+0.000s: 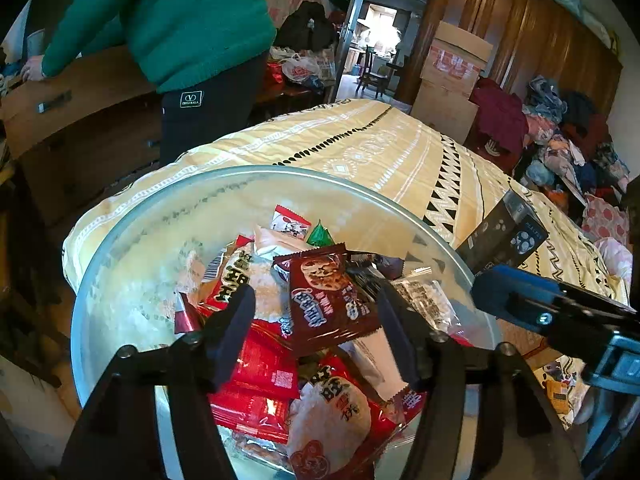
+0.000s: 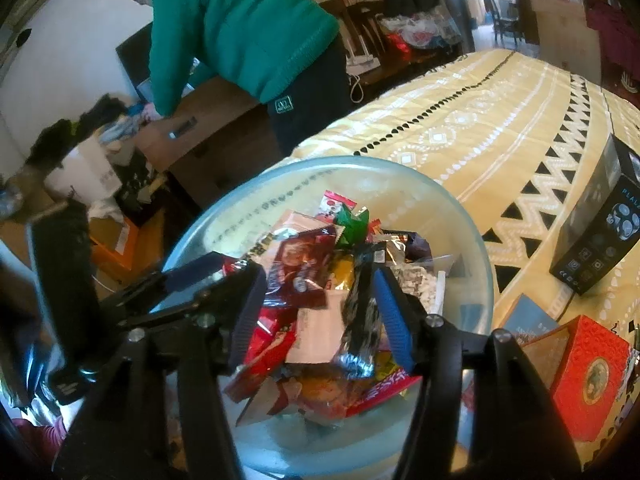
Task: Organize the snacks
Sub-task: 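Open left tool to drop cookie packet while right tool drops black bar into bowl, then move both empty tools back over the snacks on the bed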
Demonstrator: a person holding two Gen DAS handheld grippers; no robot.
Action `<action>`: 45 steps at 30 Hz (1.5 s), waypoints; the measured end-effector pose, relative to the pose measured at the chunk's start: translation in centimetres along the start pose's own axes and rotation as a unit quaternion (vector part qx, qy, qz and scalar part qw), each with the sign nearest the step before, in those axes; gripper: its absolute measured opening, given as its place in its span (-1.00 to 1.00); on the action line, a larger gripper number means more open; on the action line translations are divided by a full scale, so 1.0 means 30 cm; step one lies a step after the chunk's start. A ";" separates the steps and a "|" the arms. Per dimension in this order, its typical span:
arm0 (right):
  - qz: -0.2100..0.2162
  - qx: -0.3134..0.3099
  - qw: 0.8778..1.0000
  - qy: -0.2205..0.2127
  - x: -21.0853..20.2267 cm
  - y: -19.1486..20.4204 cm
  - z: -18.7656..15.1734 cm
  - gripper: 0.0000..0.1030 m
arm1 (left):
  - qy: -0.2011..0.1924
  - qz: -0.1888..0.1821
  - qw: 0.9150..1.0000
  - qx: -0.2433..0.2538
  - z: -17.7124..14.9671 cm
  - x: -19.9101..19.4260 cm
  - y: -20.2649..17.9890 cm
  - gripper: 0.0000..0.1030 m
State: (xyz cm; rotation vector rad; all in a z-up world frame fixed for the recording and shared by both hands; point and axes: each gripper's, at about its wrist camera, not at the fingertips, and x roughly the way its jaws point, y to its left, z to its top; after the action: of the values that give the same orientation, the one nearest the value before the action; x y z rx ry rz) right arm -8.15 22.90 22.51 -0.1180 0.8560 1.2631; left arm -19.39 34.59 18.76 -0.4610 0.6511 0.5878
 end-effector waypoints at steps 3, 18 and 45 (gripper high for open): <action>0.001 -0.004 1.000 -0.005 -0.020 0.009 -0.008 0.28 | 0.006 -0.006 1.000 0.000 -0.003 0.007 -0.007 0.29; 0.008 0.030 1.000 -0.001 -0.070 -0.045 -0.099 0.42 | 0.008 -0.012 1.000 -0.016 -0.011 0.001 0.003 0.32; -0.092 0.114 0.989 -0.034 -0.377 -0.305 -0.477 0.59 | -0.027 -0.147 0.981 0.126 -0.153 -0.158 -0.394 0.32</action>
State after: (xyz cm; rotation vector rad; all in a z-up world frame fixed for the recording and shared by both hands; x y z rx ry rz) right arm -7.88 3.46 16.24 0.0281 0.9032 0.9847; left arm -16.89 21.51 21.25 -0.2944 0.5830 0.2324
